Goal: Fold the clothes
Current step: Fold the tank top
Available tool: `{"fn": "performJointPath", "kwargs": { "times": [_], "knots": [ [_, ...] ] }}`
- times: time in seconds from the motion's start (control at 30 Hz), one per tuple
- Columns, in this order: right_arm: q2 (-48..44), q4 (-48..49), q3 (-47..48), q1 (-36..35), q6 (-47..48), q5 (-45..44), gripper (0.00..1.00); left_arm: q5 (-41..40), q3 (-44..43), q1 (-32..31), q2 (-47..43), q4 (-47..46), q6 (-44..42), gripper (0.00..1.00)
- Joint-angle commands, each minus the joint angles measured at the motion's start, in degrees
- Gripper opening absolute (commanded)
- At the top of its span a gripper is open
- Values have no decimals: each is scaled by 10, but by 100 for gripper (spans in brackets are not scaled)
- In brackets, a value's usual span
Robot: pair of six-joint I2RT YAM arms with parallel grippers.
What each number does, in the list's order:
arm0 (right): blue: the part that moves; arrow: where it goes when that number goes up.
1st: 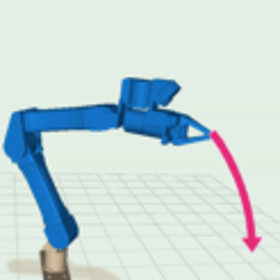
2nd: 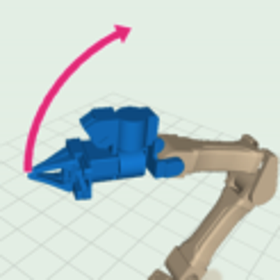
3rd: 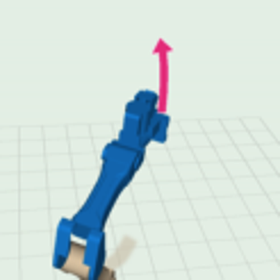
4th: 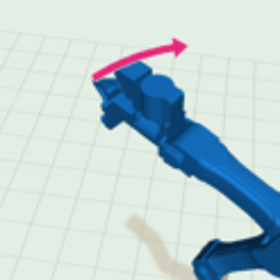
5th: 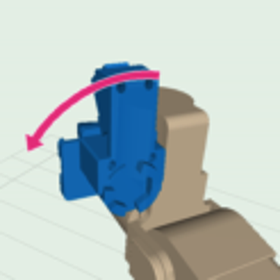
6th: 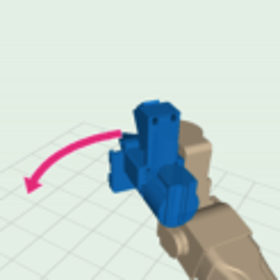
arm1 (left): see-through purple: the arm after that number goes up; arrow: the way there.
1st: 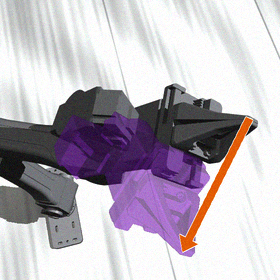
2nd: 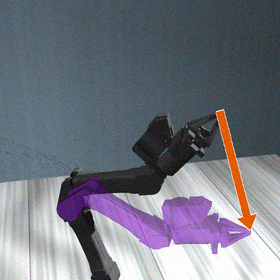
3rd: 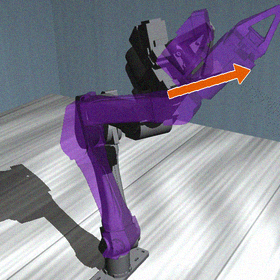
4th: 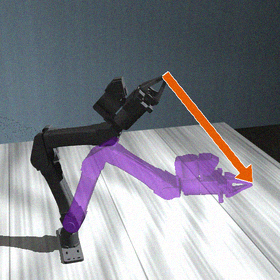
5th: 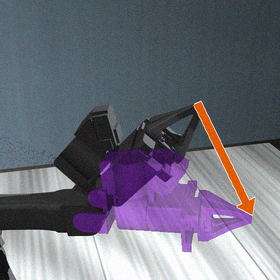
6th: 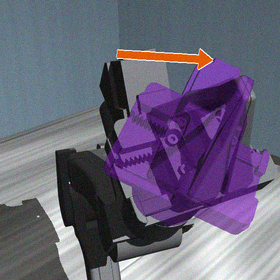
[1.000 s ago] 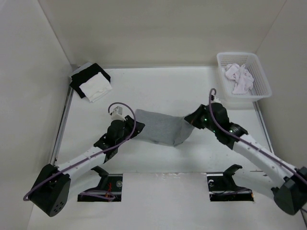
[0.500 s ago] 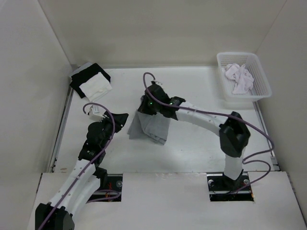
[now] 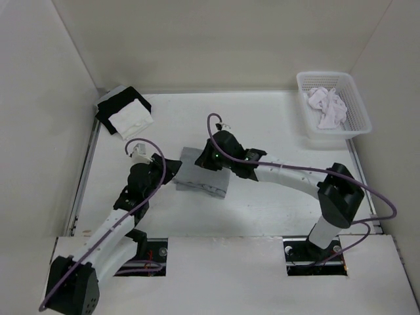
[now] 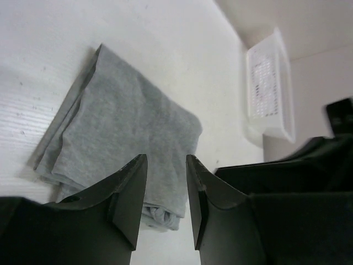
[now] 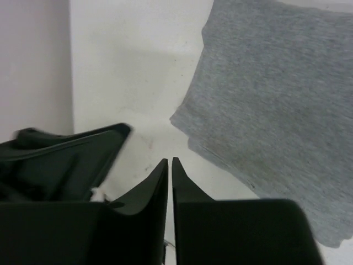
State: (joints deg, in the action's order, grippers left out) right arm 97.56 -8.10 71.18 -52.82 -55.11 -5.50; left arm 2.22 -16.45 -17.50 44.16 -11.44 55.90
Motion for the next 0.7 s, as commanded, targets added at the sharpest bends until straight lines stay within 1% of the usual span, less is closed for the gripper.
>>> {"fn": "performJointPath", "kwargs": {
  "times": [0.0,0.13,0.2,0.27,0.37,0.47,0.57,0.6,0.67],
  "knots": [
    [-7,67,-45,10,18,18,4,-27,-31,-42,72,-60,-15,32],
    [-5,133,-121,7,37,14,2,-57,-53,-103,171,-104,-31,24],
    [-6,179,-168,6,32,12,2,-63,-51,-109,202,-112,-31,23],
    [-6,220,-208,6,26,11,2,-72,-39,-108,221,-118,-32,23],
    [-6,265,-258,6,13,10,3,-86,-10,-90,251,-125,-37,24],
    [-9,296,-293,6,7,16,3,-73,17,-45,287,-131,-30,25],
    [-25,296,-311,6,13,21,5,-45,40,-15,277,-141,-18,26],
    [-37,296,-317,6,18,22,8,-40,49,-13,256,-145,-16,27],
    [-73,295,-328,6,33,22,18,-41,57,-21,192,-135,-15,30]
  ]
}}
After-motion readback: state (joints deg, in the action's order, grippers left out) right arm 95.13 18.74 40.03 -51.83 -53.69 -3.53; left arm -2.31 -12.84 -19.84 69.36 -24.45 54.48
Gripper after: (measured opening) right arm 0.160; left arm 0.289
